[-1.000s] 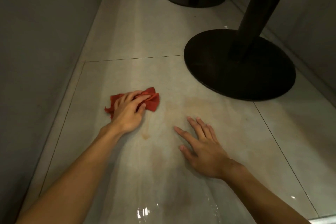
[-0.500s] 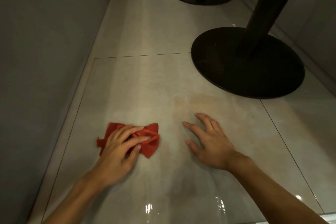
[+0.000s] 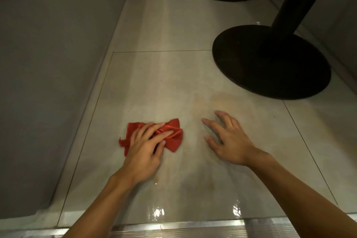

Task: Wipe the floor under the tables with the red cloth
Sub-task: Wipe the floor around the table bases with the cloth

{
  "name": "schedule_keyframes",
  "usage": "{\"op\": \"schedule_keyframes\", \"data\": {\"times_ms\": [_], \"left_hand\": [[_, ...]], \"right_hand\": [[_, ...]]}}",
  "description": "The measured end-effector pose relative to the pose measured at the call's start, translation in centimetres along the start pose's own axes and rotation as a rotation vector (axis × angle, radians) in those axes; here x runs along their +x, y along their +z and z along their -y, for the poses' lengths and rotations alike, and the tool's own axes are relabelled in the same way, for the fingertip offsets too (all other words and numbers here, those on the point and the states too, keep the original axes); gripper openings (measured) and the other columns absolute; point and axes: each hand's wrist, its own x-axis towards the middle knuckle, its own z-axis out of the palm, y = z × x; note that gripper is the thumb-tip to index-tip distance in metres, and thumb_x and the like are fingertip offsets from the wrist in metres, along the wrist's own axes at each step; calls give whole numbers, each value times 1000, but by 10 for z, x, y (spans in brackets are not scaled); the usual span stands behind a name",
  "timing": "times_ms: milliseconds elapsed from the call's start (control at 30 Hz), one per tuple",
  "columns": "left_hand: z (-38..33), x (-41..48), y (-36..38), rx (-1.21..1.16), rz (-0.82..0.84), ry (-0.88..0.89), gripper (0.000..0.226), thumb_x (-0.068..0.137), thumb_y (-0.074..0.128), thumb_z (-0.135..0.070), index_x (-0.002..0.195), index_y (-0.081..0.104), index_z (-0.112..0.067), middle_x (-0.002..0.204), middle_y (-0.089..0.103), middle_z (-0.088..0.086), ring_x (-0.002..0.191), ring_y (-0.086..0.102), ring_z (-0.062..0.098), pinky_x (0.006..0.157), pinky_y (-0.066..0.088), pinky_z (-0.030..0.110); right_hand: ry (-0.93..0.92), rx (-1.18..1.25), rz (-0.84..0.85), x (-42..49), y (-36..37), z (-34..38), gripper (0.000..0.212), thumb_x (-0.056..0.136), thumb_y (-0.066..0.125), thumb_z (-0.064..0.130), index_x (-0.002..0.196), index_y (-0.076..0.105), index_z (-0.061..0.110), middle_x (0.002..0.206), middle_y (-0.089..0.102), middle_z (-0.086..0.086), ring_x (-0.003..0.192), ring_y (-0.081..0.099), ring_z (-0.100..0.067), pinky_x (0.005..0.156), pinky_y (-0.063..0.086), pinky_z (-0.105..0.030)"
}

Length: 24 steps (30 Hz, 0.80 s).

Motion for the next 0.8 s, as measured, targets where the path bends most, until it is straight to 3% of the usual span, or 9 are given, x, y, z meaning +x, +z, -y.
{"op": "schedule_keyframes", "data": {"times_ms": [367,533,633,733,800], "left_hand": [[-14,-108,-19,-45,215,231,34,97,48,-38,128,55,-50,149,37,-23,144,28,13,112,22,42],[12,-118,-41,17,80,31,35,94,45,-42,126,57,-49,145,41,-23,138,34,15,108,29,45],[7,-127,-36,52,-23,-93,36,90,46,-45,123,59,-51,141,44,-22,126,38,15,97,34,45],[-20,-131,-20,67,-8,-92,37,88,48,-46,123,58,-54,139,44,-19,116,38,16,86,29,37],[-40,-127,-7,78,53,-24,38,90,48,-45,127,54,-54,141,41,-18,117,38,16,86,29,35]], "right_hand": [[5,17,7,-1,1,-1,56,98,39,52,150,21,43,161,0,0,147,-7,-19,120,-1,-37],[-7,27,16,-2,0,-2,55,98,39,50,150,21,42,161,1,0,147,-6,-20,121,1,-39],[-13,20,15,-2,0,-1,55,98,38,51,150,20,42,161,0,-1,147,-6,-20,121,1,-40],[-6,22,25,-2,1,-1,56,98,37,51,150,19,42,161,-1,-1,147,-7,-20,121,0,-40],[-3,15,23,-1,1,-1,56,98,37,51,150,19,42,161,-1,-1,147,-7,-20,121,0,-41]]}}
